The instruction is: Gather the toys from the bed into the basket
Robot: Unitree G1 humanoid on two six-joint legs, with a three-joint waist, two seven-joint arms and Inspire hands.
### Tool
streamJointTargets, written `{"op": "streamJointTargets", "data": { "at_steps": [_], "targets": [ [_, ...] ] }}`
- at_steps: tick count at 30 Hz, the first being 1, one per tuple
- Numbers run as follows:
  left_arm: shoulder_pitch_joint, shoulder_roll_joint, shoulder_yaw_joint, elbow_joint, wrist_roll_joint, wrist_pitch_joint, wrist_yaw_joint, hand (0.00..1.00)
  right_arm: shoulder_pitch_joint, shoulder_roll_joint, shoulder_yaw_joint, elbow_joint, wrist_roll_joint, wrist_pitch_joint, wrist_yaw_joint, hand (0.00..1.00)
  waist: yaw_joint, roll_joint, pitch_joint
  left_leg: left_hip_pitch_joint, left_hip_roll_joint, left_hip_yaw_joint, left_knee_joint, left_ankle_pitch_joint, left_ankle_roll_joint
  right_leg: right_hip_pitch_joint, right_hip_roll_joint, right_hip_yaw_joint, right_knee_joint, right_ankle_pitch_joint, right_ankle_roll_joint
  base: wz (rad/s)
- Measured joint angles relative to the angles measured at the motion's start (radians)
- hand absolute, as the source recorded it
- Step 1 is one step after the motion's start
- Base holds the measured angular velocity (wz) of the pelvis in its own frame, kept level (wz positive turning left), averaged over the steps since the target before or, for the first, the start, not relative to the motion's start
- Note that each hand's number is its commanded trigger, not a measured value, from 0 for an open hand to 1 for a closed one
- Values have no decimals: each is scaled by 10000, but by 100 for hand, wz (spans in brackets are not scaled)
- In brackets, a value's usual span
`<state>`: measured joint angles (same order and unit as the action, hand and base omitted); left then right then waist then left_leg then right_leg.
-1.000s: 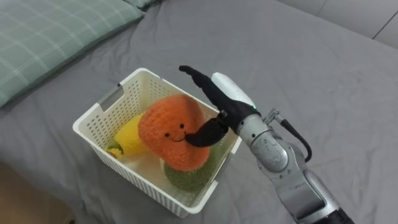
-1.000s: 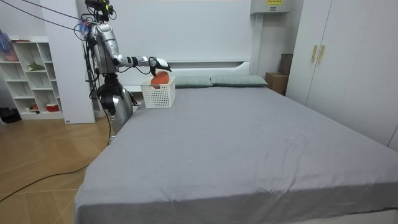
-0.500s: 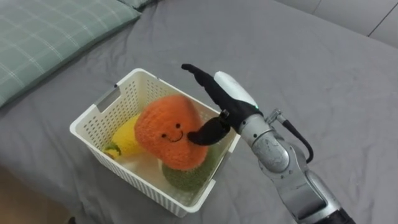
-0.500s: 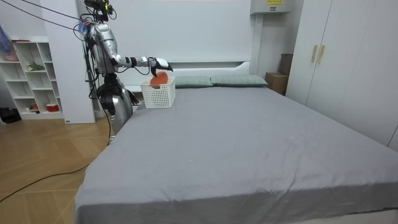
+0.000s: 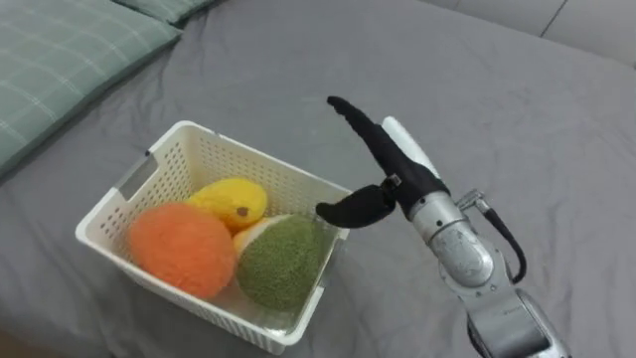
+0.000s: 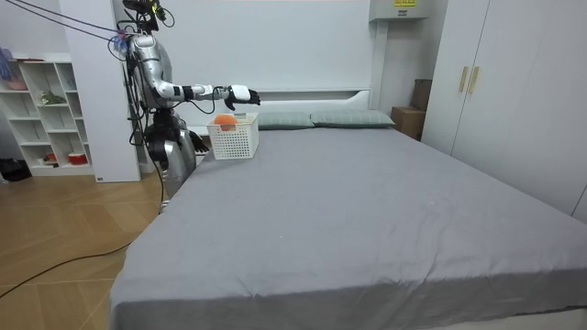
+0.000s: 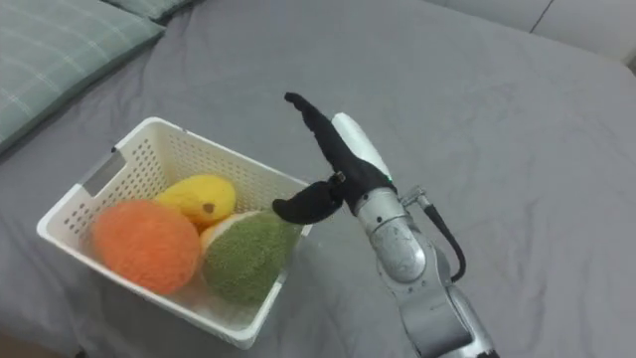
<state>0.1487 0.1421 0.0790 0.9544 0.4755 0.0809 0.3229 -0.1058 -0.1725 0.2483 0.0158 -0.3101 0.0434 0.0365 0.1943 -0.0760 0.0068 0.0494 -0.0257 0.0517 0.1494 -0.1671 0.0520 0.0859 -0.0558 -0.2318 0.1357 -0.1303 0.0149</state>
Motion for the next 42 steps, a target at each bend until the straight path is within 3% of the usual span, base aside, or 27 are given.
{"op": "streamJointTargets", "data": {
  "at_steps": [2,6,13,19,21,25,35,42],
  "targets": [
    [0,-1,23,62,-7,-3,13,0,97,-7,-262,-14,19,-5,-155,0,-244,51,-46,54,8,60,-44,-1,0,-4,11,80,3,0,0,-13],
    [123,-46,28,112,-9,-117,16,0,539,-46,-711,-345,296,-143,-490,0,-527,172,-52,206,81,343,-137,-3,-6,-11,73,303,45,7,-12,-19],
    [458,-76,30,180,-15,-271,263,0,1027,-45,-1572,-346,1231,-419,-1202,0,-1032,129,-73,379,112,583,-190,-8,-6,-44,96,565,150,8,-13,-10],
    [681,-117,-12,352,-9,-250,595,0,1711,-34,-2409,-345,2332,-518,-1911,0,-1350,209,-38,436,141,836,-156,-94,16,-47,122,742,160,8,-11,-12],
    [723,-127,-4,353,-15,-151,595,0,1997,-30,-2677,-330,2494,-521,-2182,0,-1463,245,-66,438,145,888,-150,-115,12,-85,136,841,170,9,-10,-12],
    [794,-126,34,395,-22,-147,594,0,2077,-14,-2960,-50,2771,-565,-2492,0,-1784,374,-42,470,171,1115,-158,-118,16,-152,154,993,200,19,-5,-13],
    [893,-180,307,556,-195,-15,680,0,2347,61,-3570,2001,5257,-716,-3315,0,-2264,448,-74,462,293,1370,-164,-188,-54,-241,284,1266,185,60,-54,-8],
    [974,-185,184,591,-331,-36,985,0,2568,167,-3595,4141,6958,-778,-3637,0,-2277,458,-60,491,299,1391,-150,-211,-60,-208,296,1305,170,60,-54,-1]
  ]
}}
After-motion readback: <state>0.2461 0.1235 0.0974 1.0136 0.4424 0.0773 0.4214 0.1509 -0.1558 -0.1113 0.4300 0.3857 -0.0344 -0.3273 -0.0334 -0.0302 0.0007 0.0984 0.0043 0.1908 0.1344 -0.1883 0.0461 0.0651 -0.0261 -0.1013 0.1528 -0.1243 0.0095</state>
